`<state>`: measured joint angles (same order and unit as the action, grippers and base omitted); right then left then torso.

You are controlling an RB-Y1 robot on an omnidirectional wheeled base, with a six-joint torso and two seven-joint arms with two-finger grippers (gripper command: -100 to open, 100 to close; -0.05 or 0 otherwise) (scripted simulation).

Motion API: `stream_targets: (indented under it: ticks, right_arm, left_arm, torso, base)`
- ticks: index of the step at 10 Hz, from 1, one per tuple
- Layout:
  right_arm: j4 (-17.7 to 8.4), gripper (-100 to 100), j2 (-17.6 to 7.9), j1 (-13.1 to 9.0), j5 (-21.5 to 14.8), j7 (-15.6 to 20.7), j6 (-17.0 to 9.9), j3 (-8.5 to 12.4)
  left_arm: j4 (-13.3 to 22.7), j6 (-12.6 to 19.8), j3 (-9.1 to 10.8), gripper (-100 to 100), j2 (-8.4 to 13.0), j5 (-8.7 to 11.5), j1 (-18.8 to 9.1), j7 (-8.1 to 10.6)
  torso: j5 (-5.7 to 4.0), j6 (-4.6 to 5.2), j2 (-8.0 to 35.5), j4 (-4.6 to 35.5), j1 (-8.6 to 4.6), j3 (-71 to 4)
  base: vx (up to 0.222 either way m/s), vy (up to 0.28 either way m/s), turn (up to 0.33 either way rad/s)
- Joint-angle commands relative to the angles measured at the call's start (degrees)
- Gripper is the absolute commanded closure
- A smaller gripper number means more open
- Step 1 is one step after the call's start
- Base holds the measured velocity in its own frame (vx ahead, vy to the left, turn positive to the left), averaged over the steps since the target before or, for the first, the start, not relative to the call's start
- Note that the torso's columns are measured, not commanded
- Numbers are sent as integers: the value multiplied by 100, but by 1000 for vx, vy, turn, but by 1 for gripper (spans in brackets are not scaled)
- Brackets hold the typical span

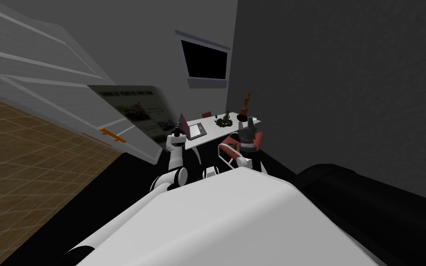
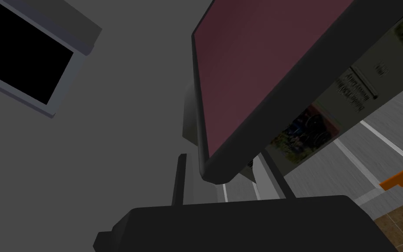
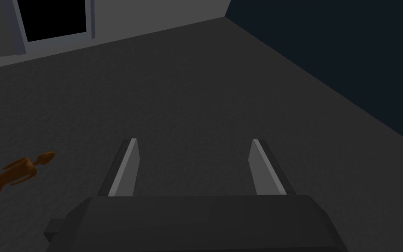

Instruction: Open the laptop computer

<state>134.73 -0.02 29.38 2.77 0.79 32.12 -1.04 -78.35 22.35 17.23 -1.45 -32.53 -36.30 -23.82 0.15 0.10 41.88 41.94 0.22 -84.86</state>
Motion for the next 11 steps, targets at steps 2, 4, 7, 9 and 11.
stream_targets:
  ticks: [2,4,7,9,11]
  right_arm:
    - [0,0,0,1,0,0,0,0]
    - [0,0,0,1,0,0,0,0]
    - [0,0,0,1,0,0,0,0]
    - [0,0,0,1,0,0,0,0]
    - [0,0,0,1,0,0,0,0]
  left_arm:
    - [-611,289,-514,100,-15,510,519,-360]
    - [-988,427,-790,100,-10,852,766,-542]
    - [-1526,565,-1121,100,-6,1257,1139,-723]
    - [-2014,703,-1402,100,-2,1578,1461,-905]
    - [-2412,841,-1682,100,3,1894,1746,-1087]
  torso:
    - [-3,-10,0,-2,-14,2]
    - [-2,-3,7,-2,-12,6]
    - [-2,0,2,-13,-25,5]
    - [2,-9,2,-17,-15,5]
    - [0,6,5,-17,-30,8]
  base:
    - [85,-36,186]
    - [78,-50,180]
    - [79,-43,151]
    - [73,-45,175]
    - [65,-57,158]
